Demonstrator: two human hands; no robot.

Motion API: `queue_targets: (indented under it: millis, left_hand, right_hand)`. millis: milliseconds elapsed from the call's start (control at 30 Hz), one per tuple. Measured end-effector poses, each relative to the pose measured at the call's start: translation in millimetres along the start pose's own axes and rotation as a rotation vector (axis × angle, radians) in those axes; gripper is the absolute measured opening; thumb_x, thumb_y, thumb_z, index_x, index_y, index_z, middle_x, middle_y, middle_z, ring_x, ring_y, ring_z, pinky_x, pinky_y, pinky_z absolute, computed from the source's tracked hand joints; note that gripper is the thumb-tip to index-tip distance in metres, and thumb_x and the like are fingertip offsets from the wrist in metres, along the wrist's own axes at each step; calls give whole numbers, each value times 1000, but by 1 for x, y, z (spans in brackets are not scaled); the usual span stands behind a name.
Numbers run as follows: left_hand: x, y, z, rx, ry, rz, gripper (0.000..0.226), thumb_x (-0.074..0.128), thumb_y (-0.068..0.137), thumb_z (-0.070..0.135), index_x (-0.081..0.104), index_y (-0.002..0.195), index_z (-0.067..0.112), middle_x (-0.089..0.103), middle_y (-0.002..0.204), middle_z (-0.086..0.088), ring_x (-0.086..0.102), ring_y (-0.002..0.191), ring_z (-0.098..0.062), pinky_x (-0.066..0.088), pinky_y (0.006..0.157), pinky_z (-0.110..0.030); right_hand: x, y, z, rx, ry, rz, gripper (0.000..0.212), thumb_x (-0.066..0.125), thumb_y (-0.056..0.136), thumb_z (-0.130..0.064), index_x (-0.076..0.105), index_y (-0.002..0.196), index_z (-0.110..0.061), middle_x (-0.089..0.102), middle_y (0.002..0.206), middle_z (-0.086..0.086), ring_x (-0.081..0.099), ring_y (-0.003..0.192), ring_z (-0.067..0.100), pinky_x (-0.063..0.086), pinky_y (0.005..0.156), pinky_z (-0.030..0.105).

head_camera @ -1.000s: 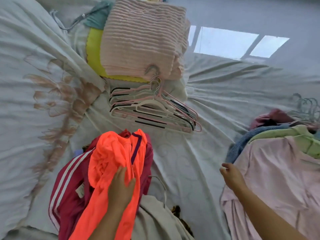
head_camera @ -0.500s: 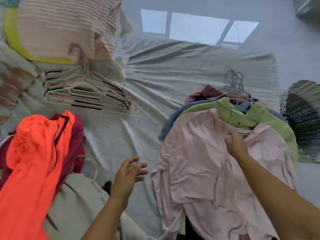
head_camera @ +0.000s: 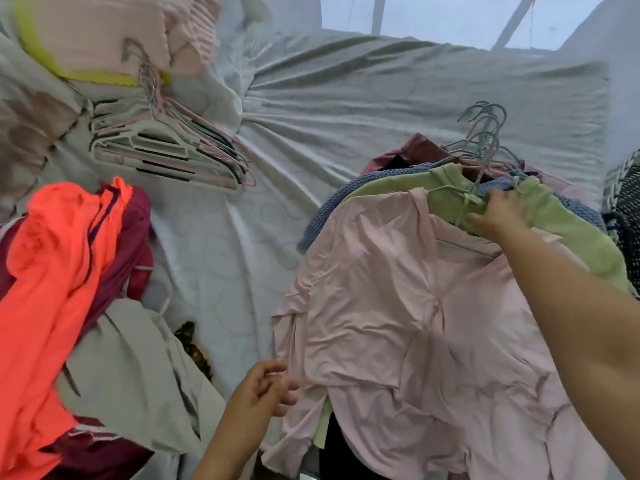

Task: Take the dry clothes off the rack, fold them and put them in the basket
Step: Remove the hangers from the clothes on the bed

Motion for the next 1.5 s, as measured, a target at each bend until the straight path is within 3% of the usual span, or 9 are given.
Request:
queue_targets:
  millis: [200, 400, 500, 633, 800, 1033, 1167, 1333, 1500]
  left_hand:
    - [-30, -8, -2, -3, -119, 145, 8, 49, 95, 8, 56, 96, 7, 70, 78, -9, 63, 71, -24, 48, 62, -30]
    - [-29, -33, 53, 158, -48, 85, 6, 51, 94, 9, 57, 95, 10, 68, 86, -11, 63, 76, -22, 49, 68, -29]
    - [-32, -52, 109, 370, 97, 73, 1, 58, 91, 23, 57, 91, 23, 66, 93, 2, 62, 88, -17, 49, 79, -29]
    - [-41, -106, 208, 872, 474, 172, 70, 46, 65, 73, 52, 119, 28, 52, 119, 16, 47, 111, -1, 36, 95, -21]
    - [-53, -155, 257, 1117, 674, 81, 71, 41, 68, 66, 60, 118, 21, 65, 111, 1, 58, 102, -16, 43, 93, -37]
    - [-130, -192, 276, 1198, 539, -82, 24, 51, 69, 57, 57, 92, 56, 60, 87, 42, 58, 86, 13, 44, 81, -14]
    - [-193, -195, 270, 1202, 534, -32, 19, 60, 71, 48, 61, 79, 65, 63, 82, 40, 59, 82, 16, 43, 77, -7]
    - [-304, -139, 226, 988, 244, 142, 23, 65, 79, 16, 73, 71, 36, 69, 67, 19, 60, 63, 8, 48, 65, -9]
    - [-354, -106, 157, 753, -134, 207, 19, 47, 94, 2, 64, 86, 8, 67, 76, -3, 59, 76, -15, 52, 67, -16]
  right_hand:
    - [-19, -54, -42, -285, 49, 12, 38, 64, 86, -34, 61, 110, -4, 58, 105, 21, 56, 96, 37, 38, 74, 34]
    - [-56, -154, -88, -386, 144, -68, 30, 58, 89, -38, 69, 96, -11, 70, 101, 9, 62, 95, 29, 50, 80, 38]
    - [-88, -210, -122, -456, 153, -132, 23, 55, 91, -37, 68, 81, -20, 65, 81, 1, 58, 80, 21, 45, 73, 33]
    - [-128, -287, -170, -534, 227, -213, 22, 54, 93, -34, 65, 74, -29, 59, 63, -11, 49, 56, 3, 39, 58, 21]
    - [-180, -356, -219, -586, 289, -172, 28, 54, 91, -40, 65, 67, -34, 53, 46, -24, 44, 43, -3, 32, 50, 11]
    - [-201, -429, -275, -671, 330, -229, 27, 55, 91, -38, 68, 72, -25, 52, 52, -16, 42, 47, -3, 32, 53, 11]
    - [-194, -442, -298, -677, 331, -234, 27, 56, 90, -40, 68, 69, -27, 53, 71, 0, 44, 62, 9, 37, 62, 19]
    - [-190, -436, -297, -599, 401, -184, 29, 57, 91, -34, 70, 70, -18, 49, 66, 4, 43, 59, 12, 34, 50, 16]
    - [-215, -422, -290, -487, 1097, -282, 29, 44, 94, -27, 56, 76, -7, 23, 43, -7, 16, 35, 5, 13, 37, 14]
Point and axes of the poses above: each hand's wrist, its own y-axis towards the middle knuckle, its own x-axis out of the palm, z = x × y, the point moved 10 cm from there along y, towards the middle knuckle
